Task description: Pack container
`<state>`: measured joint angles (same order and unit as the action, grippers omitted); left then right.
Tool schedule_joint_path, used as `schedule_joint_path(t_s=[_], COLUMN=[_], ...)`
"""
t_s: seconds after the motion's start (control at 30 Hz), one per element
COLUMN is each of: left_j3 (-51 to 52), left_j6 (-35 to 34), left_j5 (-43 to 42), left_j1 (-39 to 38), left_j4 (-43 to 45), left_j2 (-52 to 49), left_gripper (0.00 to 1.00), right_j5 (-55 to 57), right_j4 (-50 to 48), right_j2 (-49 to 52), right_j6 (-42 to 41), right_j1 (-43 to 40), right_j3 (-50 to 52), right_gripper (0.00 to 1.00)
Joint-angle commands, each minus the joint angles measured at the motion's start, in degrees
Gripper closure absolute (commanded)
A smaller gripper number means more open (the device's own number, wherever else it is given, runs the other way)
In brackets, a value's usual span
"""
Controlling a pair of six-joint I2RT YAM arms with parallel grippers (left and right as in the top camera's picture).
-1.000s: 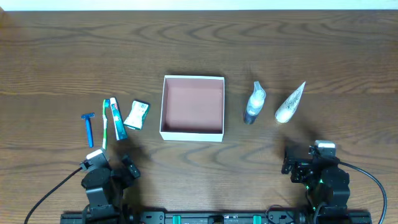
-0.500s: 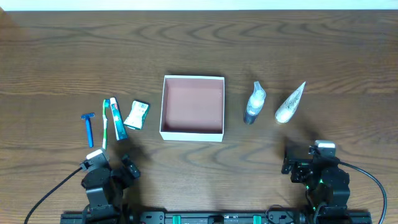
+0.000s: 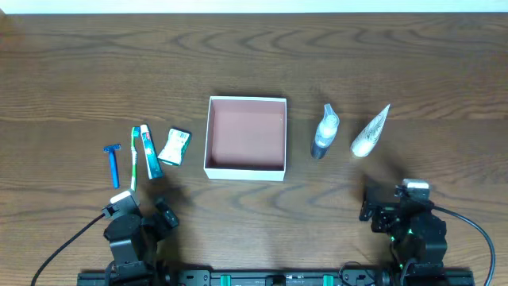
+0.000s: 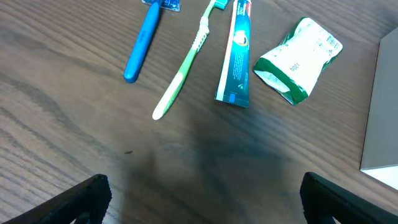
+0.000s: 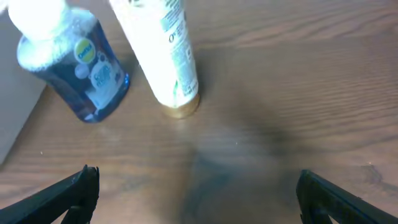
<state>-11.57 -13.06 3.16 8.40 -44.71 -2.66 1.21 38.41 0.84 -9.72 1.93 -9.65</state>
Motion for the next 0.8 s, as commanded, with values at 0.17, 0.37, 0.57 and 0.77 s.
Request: schedule_joint_path(t_s=[0.17, 0.37, 0.57, 0.77], left_j3=[1.2, 1.2, 1.2, 1.2], left_j6=[1.0, 1.0, 1.0, 1.0], left_j5=[-0.1, -0.2, -0.1, -0.2], left_j1=[-0.1, -0.1, -0.1, -0.1], left_j4=[-0.8, -0.8, -0.8, -0.8], left_j2=[0.5, 0.5, 0.5, 0.5], left_gripper=[0.02, 0.02, 0.02, 0.02], right_j5=[-7.8, -14.1, -13.0, -12.9], right_j4=[-5.9, -11.8, -11.4, 0.0], right_j2=[-0.5, 0.7, 13.1, 38.9], right_j6=[-10.0, -9.9, -4.7, -3.1], right_j1=[-0.4, -0.4, -0.4, -0.3], right_j3=[0.1, -3.1, -16.4, -41.5], right_gripper=[0.01, 0.01, 0.01, 0.01])
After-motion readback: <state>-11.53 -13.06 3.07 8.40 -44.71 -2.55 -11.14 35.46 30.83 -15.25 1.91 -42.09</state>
